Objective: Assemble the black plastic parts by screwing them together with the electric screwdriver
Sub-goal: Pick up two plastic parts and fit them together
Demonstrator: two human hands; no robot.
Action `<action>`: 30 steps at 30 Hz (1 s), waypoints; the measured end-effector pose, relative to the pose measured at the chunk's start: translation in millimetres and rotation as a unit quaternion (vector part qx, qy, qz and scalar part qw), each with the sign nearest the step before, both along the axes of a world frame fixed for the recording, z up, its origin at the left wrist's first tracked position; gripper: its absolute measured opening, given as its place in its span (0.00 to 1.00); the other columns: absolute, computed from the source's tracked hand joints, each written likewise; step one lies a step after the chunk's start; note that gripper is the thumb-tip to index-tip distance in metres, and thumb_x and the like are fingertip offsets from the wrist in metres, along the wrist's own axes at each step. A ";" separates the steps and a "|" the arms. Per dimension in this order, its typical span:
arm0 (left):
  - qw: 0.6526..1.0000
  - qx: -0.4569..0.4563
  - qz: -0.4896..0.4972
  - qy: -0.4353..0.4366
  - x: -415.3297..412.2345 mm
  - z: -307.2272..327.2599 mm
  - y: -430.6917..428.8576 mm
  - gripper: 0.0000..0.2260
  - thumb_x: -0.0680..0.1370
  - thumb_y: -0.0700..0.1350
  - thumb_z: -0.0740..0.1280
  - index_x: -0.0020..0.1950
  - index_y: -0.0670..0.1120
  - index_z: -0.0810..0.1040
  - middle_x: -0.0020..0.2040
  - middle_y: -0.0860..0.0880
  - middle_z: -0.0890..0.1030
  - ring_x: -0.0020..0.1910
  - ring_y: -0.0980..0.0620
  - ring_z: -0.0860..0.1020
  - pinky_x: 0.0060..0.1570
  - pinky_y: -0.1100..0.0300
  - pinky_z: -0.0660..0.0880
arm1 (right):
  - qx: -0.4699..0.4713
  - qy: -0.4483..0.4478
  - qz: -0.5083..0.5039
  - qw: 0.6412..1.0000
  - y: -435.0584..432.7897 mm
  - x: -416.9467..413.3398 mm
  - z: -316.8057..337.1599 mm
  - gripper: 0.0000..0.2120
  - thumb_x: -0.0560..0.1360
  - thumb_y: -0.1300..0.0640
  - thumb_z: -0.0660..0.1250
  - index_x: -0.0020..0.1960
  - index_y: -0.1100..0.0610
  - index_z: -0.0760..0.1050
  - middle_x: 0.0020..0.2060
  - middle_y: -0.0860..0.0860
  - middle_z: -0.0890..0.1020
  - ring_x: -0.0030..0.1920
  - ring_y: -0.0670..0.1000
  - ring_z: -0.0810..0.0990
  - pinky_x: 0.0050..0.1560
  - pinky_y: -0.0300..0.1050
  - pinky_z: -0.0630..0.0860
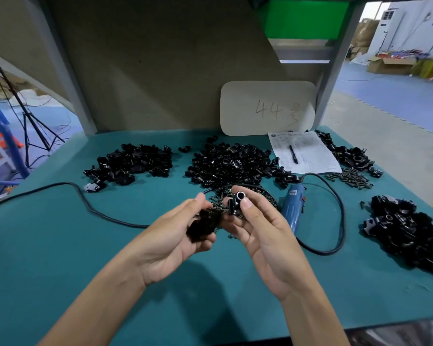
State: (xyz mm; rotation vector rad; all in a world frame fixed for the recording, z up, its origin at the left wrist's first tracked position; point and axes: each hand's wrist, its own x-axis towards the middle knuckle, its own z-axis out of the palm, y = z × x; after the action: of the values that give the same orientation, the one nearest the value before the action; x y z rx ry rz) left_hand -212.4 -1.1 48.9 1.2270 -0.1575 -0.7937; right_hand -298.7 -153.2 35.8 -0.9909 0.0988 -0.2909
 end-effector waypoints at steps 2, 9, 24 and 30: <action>1.000 -0.023 -0.007 0.002 0.6 -0.1 1.2 0.22 0.71 0.53 0.73 0.58 0.42 0.79 0.45 0.42 0.82 0.39 0.48 0.80 0.39 0.58 0.80 | -0.002 -0.001 0.000 1.000 0.7 -0.3 0.0 0.15 0.77 0.54 0.69 0.62 0.54 0.83 0.56 0.58 0.82 0.51 0.53 0.85 0.55 0.44 0.80; 0.987 0.009 0.013 -0.157 -5.5 -5.0 -2.7 0.14 0.71 0.50 0.74 0.51 0.47 0.76 0.43 0.43 0.81 0.38 0.52 0.80 0.39 0.62 0.79 | -0.106 0.013 -0.029 0.994 3.3 -3.3 0.5 0.13 0.74 0.47 0.70 0.57 0.47 0.84 0.48 0.51 0.84 0.48 0.49 0.82 0.53 0.44 0.79; 0.813 0.256 0.007 -0.523 -20.9 8.5 3.0 0.16 0.74 0.70 0.60 0.60 0.71 0.68 0.54 0.65 0.77 0.52 0.66 0.76 0.45 0.70 0.69 | -0.126 0.010 -0.028 0.992 3.4 -7.6 3.7 0.14 0.79 0.53 0.66 0.61 0.49 0.84 0.53 0.51 0.87 0.51 0.48 0.85 0.51 0.39 0.80; 0.801 0.257 0.003 -0.540 -25.3 11.1 -0.7 0.15 0.76 0.70 0.58 0.60 0.69 0.65 0.46 0.67 0.77 0.41 0.62 0.77 0.36 0.68 0.67 | -0.085 0.004 -0.029 0.996 3.6 -9.5 7.1 0.12 0.74 0.51 0.70 0.55 0.53 0.82 0.39 0.46 0.84 0.41 0.46 0.83 0.48 0.38 0.80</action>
State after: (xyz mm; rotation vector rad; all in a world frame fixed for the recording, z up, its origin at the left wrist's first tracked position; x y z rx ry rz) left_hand -237.7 -1.8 60.0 2.0994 -0.9150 -0.0098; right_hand -308.2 -149.6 42.9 -1.1602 0.1118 -0.3539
